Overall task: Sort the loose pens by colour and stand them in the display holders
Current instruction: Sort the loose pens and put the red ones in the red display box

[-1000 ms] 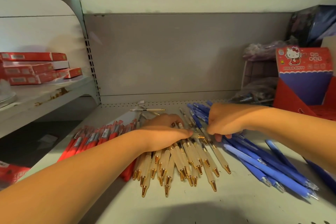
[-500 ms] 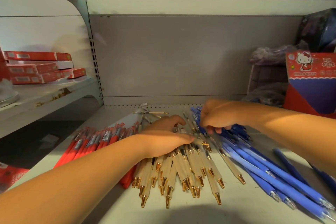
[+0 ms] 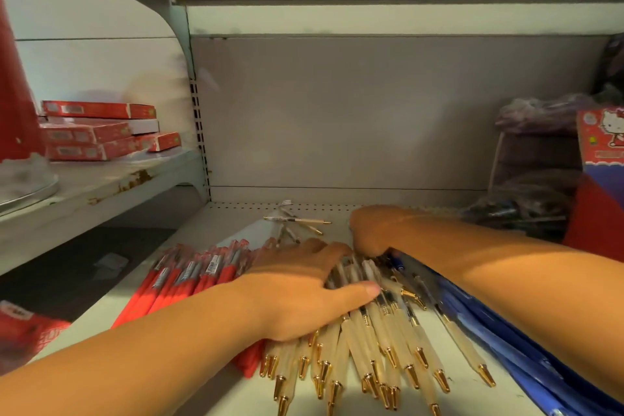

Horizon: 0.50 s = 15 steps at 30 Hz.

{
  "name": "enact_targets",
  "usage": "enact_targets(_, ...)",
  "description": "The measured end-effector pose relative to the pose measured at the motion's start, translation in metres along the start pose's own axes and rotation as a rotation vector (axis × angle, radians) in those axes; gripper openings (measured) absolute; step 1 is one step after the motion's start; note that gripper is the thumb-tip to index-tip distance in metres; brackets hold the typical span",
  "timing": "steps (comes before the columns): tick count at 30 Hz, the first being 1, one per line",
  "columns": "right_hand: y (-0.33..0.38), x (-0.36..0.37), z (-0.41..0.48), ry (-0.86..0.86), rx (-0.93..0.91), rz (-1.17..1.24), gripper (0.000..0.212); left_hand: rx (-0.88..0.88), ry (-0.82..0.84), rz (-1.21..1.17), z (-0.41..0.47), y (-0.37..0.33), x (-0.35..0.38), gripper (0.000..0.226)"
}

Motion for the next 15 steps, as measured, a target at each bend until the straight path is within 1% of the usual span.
enact_targets(1,0.003,0.000,0.001,0.019,-0.010,-0.036,0.023,0.018,-0.002,-0.034,-0.003,-0.002,0.002,0.081)
enact_targets(3,0.006,0.000,0.002,0.010,-0.038,-0.079,0.012,0.030,-0.006,-0.075,-0.007,-0.004,0.005,0.072)
enact_targets(5,0.010,0.001,0.003,0.023,-0.055,-0.087,0.020,0.024,-0.014,-0.098,-0.009,-0.004,0.007,0.066)
enact_targets(7,0.014,0.001,0.004,0.118,-0.048,-0.130,0.027,0.018,-0.010,-0.119,-0.009,-0.004,0.008,0.065)
enact_targets(8,0.015,0.000,0.006,0.151,-0.040,-0.132,0.028,0.020,-0.007,-0.127,-0.009,-0.004,0.009,0.065)
enact_targets(9,0.015,-0.003,0.007,0.138,-0.042,-0.123,0.027,0.024,-0.006,-0.130,-0.009,-0.003,0.008,0.065)
enact_targets(10,0.014,-0.007,0.012,0.094,-0.050,-0.085,0.025,0.026,-0.003,-0.132,-0.008,-0.003,0.008,0.066)
enact_targets(11,0.011,-0.010,0.017,0.051,-0.040,0.010,0.022,0.021,0.006,-0.133,-0.008,-0.002,0.007,0.068)
enact_targets(13,0.005,-0.015,0.026,0.045,0.027,0.219,0.018,-0.010,0.029,-0.125,-0.007,0.001,0.003,0.074)
enact_targets(15,0.003,-0.020,0.034,0.037,0.077,0.351,0.017,-0.062,0.014,-0.107,-0.002,0.004,-0.006,0.075)
Point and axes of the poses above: each hand's wrist, its own z-axis towards the middle knuckle, its own x-axis out of the palm, y = z × x, the point moved 2 cm from there along z, towards the middle knuckle, and after that the axes turned 4 degrees about x, right-handed, at the moved point
